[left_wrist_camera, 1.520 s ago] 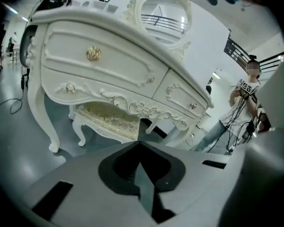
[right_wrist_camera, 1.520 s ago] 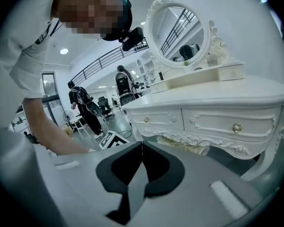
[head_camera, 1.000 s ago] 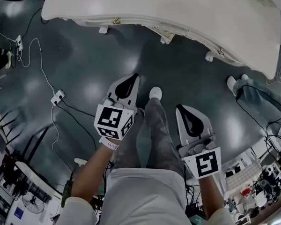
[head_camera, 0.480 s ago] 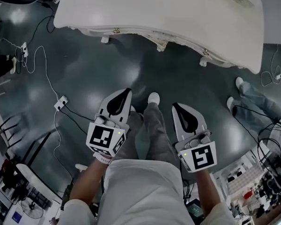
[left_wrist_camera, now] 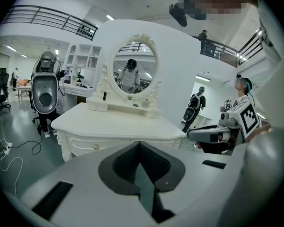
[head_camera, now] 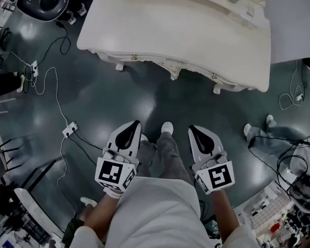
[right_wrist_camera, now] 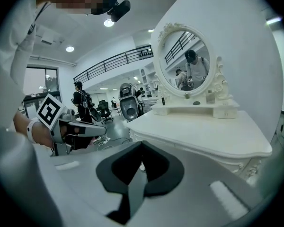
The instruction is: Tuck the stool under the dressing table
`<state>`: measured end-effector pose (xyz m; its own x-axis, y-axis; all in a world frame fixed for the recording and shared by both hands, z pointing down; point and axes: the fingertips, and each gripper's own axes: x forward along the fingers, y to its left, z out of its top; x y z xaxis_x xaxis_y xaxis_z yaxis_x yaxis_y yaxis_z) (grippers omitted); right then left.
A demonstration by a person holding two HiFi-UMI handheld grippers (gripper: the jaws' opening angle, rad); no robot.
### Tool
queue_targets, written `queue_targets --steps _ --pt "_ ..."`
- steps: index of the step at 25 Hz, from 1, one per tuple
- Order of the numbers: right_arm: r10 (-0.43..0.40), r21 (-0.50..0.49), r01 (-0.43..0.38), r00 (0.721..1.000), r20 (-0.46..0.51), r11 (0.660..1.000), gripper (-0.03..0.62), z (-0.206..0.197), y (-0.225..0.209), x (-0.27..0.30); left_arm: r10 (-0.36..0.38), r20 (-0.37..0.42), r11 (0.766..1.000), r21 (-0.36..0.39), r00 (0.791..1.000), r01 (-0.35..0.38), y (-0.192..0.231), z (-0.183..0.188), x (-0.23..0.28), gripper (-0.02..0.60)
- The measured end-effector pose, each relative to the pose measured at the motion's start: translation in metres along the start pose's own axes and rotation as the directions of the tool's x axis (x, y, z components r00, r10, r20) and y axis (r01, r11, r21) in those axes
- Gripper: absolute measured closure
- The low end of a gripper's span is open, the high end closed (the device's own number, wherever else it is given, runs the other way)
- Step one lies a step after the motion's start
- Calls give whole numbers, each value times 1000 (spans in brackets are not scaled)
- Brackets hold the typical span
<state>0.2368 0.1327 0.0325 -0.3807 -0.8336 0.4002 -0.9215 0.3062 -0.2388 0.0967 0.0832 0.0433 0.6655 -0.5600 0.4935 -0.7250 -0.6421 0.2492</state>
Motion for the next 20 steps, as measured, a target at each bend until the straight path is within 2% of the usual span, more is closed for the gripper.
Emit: queue_targets --steps 7,20 --pt "17 -73 -13 998 53 997 583 38 10 -24 12 75 1000 18 997 -14 -18 40 -33 572" --pt "47 -144 -30 992 118 989 583 89 29 -58 23 157 997 69 987 -34 -39 78 -80 572"
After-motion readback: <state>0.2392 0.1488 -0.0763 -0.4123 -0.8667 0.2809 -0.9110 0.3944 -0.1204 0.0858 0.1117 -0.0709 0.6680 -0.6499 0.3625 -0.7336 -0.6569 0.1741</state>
